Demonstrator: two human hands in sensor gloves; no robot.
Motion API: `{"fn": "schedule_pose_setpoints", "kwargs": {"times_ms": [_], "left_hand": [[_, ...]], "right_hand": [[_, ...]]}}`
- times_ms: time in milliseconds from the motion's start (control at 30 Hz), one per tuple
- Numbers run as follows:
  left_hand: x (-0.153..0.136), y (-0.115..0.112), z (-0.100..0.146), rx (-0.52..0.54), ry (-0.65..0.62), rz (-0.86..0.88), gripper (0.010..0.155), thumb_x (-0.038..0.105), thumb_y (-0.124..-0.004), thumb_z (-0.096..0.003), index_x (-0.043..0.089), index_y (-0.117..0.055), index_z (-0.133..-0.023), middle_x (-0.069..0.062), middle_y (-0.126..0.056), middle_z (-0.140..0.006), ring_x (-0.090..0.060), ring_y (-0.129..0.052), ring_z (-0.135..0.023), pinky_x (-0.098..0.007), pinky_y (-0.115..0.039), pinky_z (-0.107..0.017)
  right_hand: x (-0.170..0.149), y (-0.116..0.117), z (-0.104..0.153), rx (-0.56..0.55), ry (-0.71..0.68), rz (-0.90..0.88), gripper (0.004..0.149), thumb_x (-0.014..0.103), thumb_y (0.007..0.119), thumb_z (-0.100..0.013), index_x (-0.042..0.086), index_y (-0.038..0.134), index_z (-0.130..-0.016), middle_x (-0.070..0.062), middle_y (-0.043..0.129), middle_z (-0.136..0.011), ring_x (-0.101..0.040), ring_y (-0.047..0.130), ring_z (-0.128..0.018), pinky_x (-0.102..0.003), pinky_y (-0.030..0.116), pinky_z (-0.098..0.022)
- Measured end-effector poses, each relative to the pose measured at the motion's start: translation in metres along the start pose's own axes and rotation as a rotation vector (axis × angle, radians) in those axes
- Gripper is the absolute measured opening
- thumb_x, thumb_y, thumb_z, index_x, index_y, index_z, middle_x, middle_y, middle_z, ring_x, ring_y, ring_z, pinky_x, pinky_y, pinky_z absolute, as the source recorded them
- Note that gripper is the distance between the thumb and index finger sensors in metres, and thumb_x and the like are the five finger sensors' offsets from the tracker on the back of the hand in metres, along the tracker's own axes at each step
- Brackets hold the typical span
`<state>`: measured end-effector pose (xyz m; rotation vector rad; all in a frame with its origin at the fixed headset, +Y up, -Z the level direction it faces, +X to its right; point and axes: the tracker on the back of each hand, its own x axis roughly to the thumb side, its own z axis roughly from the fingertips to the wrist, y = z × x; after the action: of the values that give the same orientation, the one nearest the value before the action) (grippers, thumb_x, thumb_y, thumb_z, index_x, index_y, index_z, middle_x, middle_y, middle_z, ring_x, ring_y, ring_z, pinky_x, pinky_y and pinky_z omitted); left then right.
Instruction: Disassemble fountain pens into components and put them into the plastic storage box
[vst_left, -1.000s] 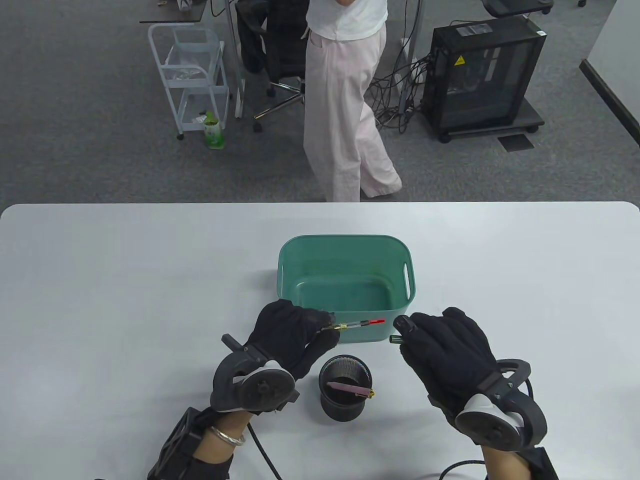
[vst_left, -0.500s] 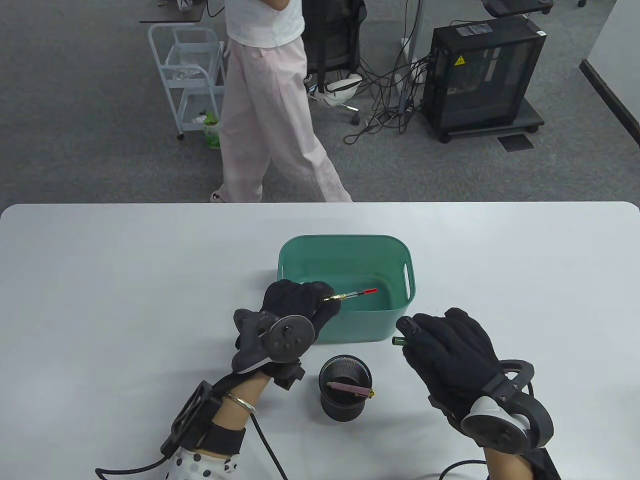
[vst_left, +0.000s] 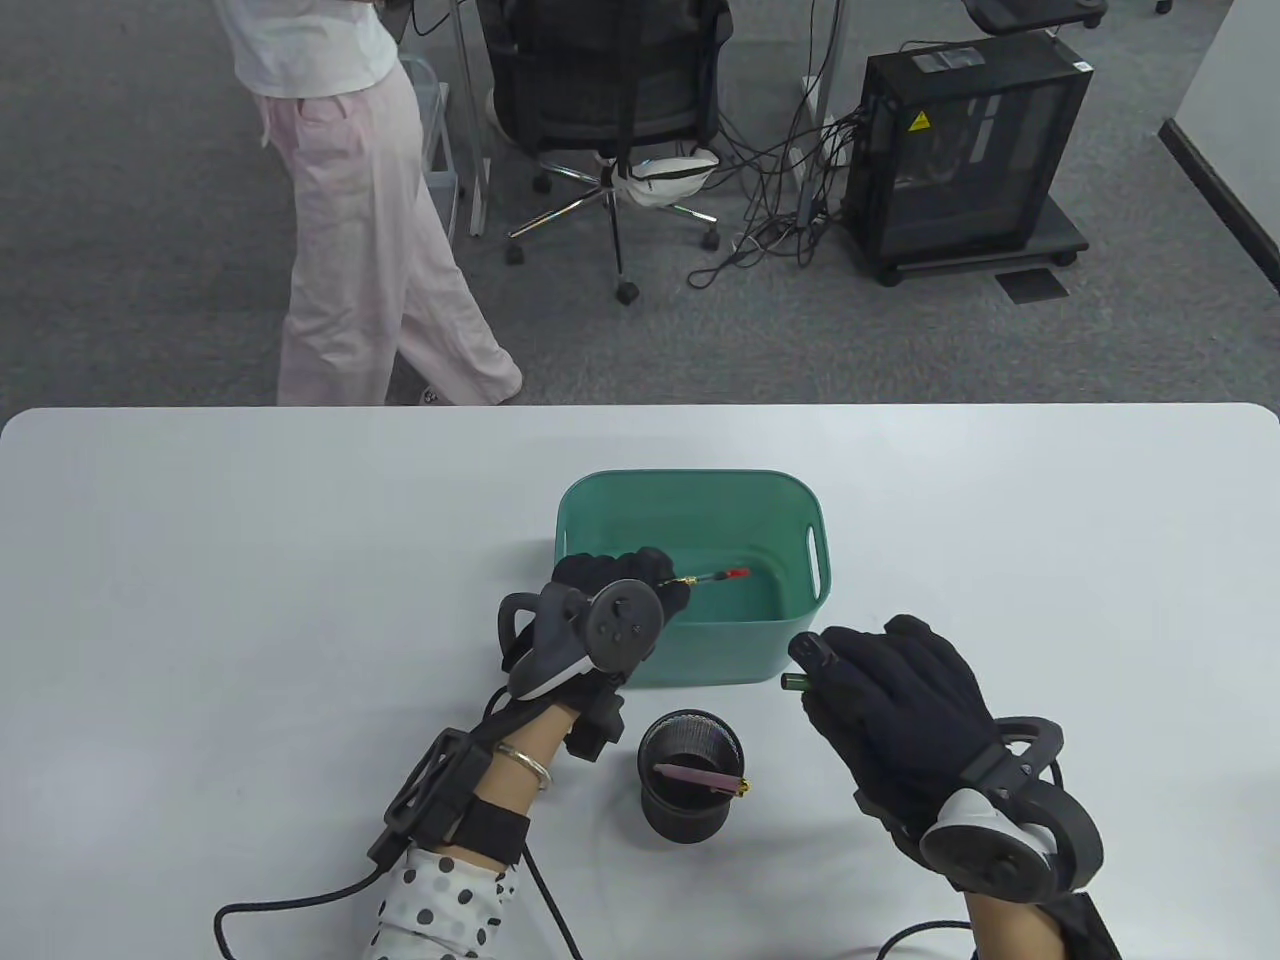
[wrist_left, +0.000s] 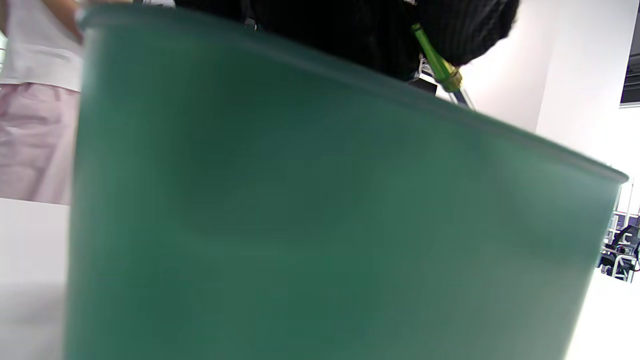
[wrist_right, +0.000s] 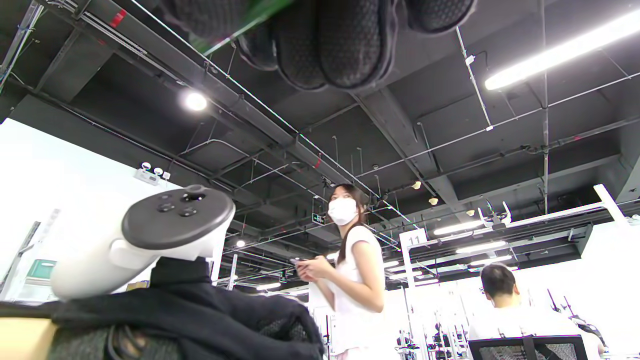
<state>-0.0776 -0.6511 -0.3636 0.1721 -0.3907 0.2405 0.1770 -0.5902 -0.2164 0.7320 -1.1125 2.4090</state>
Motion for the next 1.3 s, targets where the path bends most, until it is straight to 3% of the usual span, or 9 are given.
{"fn": "schedule_pose_setpoints", "kwargs": {"times_ms": [367, 567, 867, 1100, 1300], "left_hand": [[-0.009, -0.008, -0.003, 0.020, 0.032, 0.019, 0.044, 0.047, -0.068, -0.0662, 0.016, -0.078, -0.094, -0.005, -0.096, -0.087, -0.025, -0.094, -0.078, -0.053, -0.060, -0.077], [-0.011, -0.010, 0.002, -0.024, -0.002, 0.022, 0.060, 0.053, -0.062, -0.0666, 0.018, -0.059, -0.116, -0.013, -0.062, -0.124, -0.034, -0.062, -0.114, -0.061, -0.037, -0.089], [-0.012, -0.005, 0.015, -0.055, -0.045, 0.011, 0.072, 0.054, -0.053, -0.0675, 0.017, -0.041, -0.128, -0.014, -0.039, -0.135, -0.038, -0.036, -0.125, -0.059, -0.022, -0.090], [-0.014, 0.005, 0.040, -0.072, -0.089, -0.024, 0.073, 0.053, -0.049, -0.0682, 0.015, -0.033, -0.129, -0.015, -0.031, -0.136, -0.039, -0.028, -0.125, -0.058, -0.019, -0.090], [-0.017, 0.009, 0.077, -0.064, -0.138, -0.076, 0.073, 0.052, -0.047, -0.0686, 0.014, -0.032, -0.129, -0.015, -0.029, -0.136, -0.039, -0.026, -0.125, -0.057, -0.017, -0.089]], "right_hand": [[0.001, 0.001, -0.001, 0.007, -0.004, 0.001, 0.044, 0.046, 0.068, -0.057, 0.032, 0.077, -0.098, 0.006, 0.081, -0.094, -0.013, 0.084, -0.079, -0.046, 0.060, -0.078], [0.001, 0.002, -0.001, 0.007, -0.003, 0.004, 0.044, 0.046, 0.068, -0.057, 0.032, 0.077, -0.098, 0.006, 0.081, -0.094, -0.013, 0.084, -0.080, -0.046, 0.060, -0.078], [0.002, 0.003, -0.001, 0.014, -0.005, 0.009, 0.044, 0.047, 0.068, -0.057, 0.032, 0.077, -0.098, 0.006, 0.081, -0.095, -0.013, 0.084, -0.080, -0.046, 0.060, -0.078], [0.002, 0.003, -0.001, 0.015, -0.003, 0.010, 0.044, 0.047, 0.068, -0.057, 0.032, 0.077, -0.098, 0.006, 0.081, -0.095, -0.013, 0.084, -0.080, -0.046, 0.060, -0.077], [0.001, 0.004, -0.002, 0.018, -0.001, 0.012, 0.044, 0.046, 0.068, -0.057, 0.032, 0.077, -0.098, 0.006, 0.081, -0.095, -0.013, 0.084, -0.080, -0.046, 0.060, -0.077]]}}
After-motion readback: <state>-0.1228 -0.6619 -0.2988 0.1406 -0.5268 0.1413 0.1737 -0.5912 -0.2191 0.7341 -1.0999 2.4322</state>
